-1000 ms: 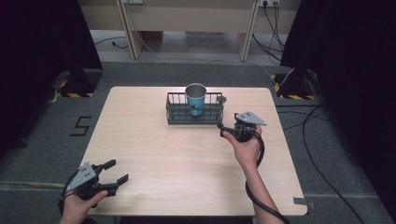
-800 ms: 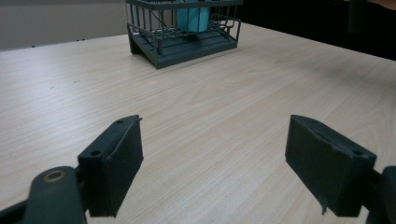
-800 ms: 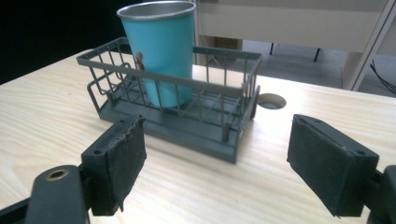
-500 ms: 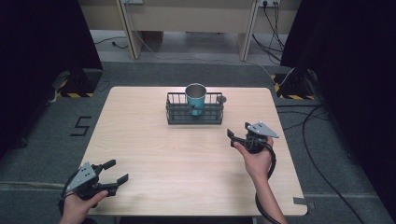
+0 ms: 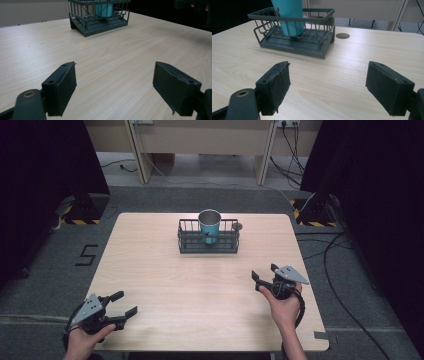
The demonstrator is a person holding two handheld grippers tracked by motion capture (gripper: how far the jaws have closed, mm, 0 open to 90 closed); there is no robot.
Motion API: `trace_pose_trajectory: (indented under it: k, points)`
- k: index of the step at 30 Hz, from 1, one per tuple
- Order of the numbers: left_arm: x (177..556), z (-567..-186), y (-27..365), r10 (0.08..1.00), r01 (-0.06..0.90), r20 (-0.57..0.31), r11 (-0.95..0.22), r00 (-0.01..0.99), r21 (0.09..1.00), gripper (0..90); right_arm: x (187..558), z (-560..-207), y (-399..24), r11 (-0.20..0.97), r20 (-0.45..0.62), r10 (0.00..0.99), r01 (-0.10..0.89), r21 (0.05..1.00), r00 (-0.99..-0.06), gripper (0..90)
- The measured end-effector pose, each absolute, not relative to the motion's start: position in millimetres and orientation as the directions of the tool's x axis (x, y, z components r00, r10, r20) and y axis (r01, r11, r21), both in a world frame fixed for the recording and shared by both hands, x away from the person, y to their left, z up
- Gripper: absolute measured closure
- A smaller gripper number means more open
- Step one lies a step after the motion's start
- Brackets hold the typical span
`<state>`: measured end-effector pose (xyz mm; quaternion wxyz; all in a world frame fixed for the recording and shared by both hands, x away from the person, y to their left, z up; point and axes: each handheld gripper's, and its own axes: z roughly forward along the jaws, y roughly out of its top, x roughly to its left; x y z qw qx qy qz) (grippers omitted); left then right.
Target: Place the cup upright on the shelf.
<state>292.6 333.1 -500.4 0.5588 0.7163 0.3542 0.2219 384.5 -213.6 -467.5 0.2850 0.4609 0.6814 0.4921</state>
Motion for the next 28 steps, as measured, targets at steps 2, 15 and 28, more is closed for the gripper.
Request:
trace_pose_trajectory:
  k: [2,15,28]
  points:
    - [292.6,-500.4,333.1,0.756,0.259,-0.077,-0.125,0.650,0.958,18.3,377.4,-473.5,-217.2,0.087,0.069,0.911,0.353,0.932,-0.407,20.2]
    - [292.8,-500.5,333.2,0.756,0.258,-0.075,-0.126,0.651,0.958,18.3,359.0,-487.7,-222.8,0.080,0.070,0.915,0.350,0.933,-0.397,20.1]
    - [293.1,-500.6,333.4,0.753,0.258,-0.079,-0.123,0.653,0.958,18.4,356.4,-494.0,-221.2,0.089,0.059,0.913,0.337,0.937,-0.404,19.5]
